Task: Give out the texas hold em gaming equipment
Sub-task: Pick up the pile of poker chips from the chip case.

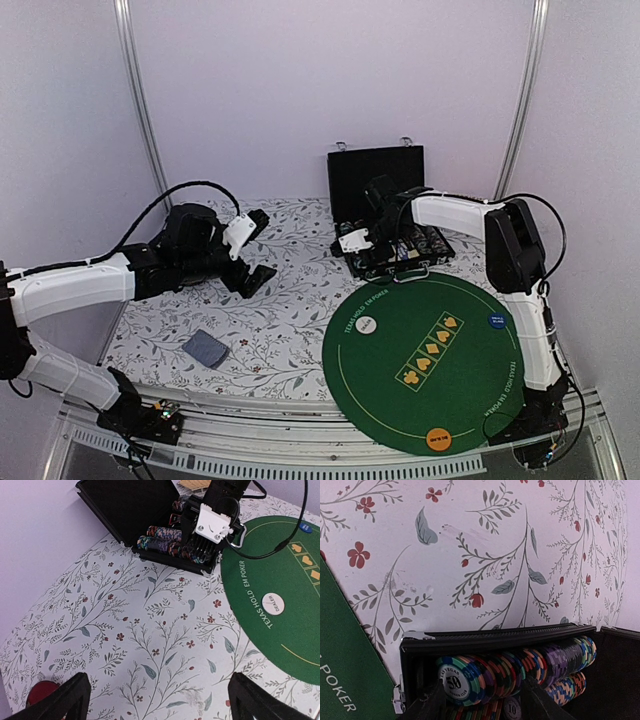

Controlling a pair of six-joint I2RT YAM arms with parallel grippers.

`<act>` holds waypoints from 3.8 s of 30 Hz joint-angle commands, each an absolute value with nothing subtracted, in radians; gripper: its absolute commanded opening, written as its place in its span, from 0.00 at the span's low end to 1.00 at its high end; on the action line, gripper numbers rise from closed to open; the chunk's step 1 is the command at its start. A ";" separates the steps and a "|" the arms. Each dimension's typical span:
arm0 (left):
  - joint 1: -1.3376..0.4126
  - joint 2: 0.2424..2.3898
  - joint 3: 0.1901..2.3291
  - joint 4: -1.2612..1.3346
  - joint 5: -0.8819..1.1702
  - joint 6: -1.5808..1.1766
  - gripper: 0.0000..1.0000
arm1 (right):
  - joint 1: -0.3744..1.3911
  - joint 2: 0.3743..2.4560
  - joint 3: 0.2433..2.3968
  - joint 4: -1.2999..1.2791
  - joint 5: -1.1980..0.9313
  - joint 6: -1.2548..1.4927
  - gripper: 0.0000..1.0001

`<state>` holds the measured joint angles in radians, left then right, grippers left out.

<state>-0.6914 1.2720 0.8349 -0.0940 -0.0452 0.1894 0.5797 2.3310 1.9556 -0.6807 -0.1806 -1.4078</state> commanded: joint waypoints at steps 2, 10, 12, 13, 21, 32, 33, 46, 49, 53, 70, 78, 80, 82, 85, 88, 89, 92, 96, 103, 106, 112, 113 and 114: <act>-0.677 1.255 0.836 -0.098 -0.025 0.179 0.98 | 0.578 2.320 1.977 -0.682 -0.122 -1.394 0.55; -0.678 1.253 0.838 -0.100 -0.023 0.179 0.98 | 0.571 2.431 2.015 -0.677 -0.104 -1.394 0.60; -0.678 1.253 0.838 -0.100 -0.019 0.179 0.98 | 0.574 2.437 2.012 -0.705 -0.119 -1.406 0.58; -0.678 1.253 0.838 -0.101 -0.019 0.180 0.98 | 0.578 2.439 2.006 -0.715 -0.124 -1.415 0.58; -0.678 1.256 0.836 -0.100 -0.023 0.180 0.98 | 0.598 2.410 1.963 -0.799 -0.132 -1.401 0.46; -0.678 1.255 0.837 -0.101 -0.009 0.177 0.98 | 0.615 2.326 1.890 -0.795 -0.087 -1.420 0.47; -0.678 1.255 0.838 -0.102 -0.009 0.176 0.98 | 0.617 2.327 1.889 -0.793 -0.080 -1.422 0.47; -0.680 1.249 0.838 -0.104 -0.003 0.175 0.98 | 0.617 2.455 1.978 -0.809 -0.086 -1.443 0.50; -0.680 1.247 0.837 -0.102 -0.006 0.177 0.98 | 0.616 2.490 1.999 -0.838 -0.068 -1.431 0.51; -0.679 1.247 0.836 -0.102 -0.008 0.178 0.98 | 0.617 2.482 1.979 -0.856 -0.068 -1.427 0.52; -0.680 1.244 0.836 -0.103 0.003 0.178 0.98 | 0.643 2.321 1.902 -0.851 -0.068 -1.397 0.50; -0.681 1.249 0.834 -0.104 0.013 0.176 0.98 | 0.644 2.336 1.911 -0.785 -0.052 -1.393 0.61; -0.681 1.250 0.834 -0.104 0.014 0.176 0.98 | 0.644 2.339 1.928 -0.781 -0.061 -1.396 0.68; -0.681 1.250 0.833 -0.104 0.013 0.176 0.98 | 0.643 2.375 1.951 -0.795 -0.074 -1.402 0.69; -0.681 1.247 0.835 -0.104 0.011 0.178 0.98 | 0.635 2.415 1.990 -0.821 -0.082 -1.418 0.69; -0.681 1.244 0.833 -0.103 0.005 0.179 0.98 | 0.621 2.453 2.041 -0.861 -0.101 -1.414 0.62; -0.681 1.243 0.833 -0.104 0.004 0.179 0.98 | 0.617 2.461 2.048 -0.874 -0.110 -1.411 0.61; -0.681 1.241 0.834 -0.104 0.003 0.179 0.98 | 0.612 2.477 2.049 -0.902 -0.117 -1.407 0.61; -0.681 1.239 0.833 -0.104 0.000 0.181 0.98 | 0.617 2.488 2.047 -0.956 -0.093 -1.395 0.58; -0.681 1.236 0.835 -0.104 0.000 0.180 0.98 | 0.648 2.427 2.000 -1.048 -0.070 -1.370 0.57; -0.680 1.233 0.834 -0.103 0.000 0.180 0.98 | 0.656 2.402 1.997 -1.035 -0.066 -1.363 0.57; -0.681 1.235 0.834 -0.104 0.006 0.180 0.98 | 0.659 2.387 2.004 -0.990 -0.050 -1.374 0.55; -0.681 1.235 0.833 -0.104 0.006 0.181 0.98 | 0.658 2.392 2.009 -0.999 -0.046 -1.379 0.56; -0.681 1.235 0.833 -0.104 0.006 0.181 0.98 | 0.658 2.398 2.017 -1.014 -0.046 -1.381 0.55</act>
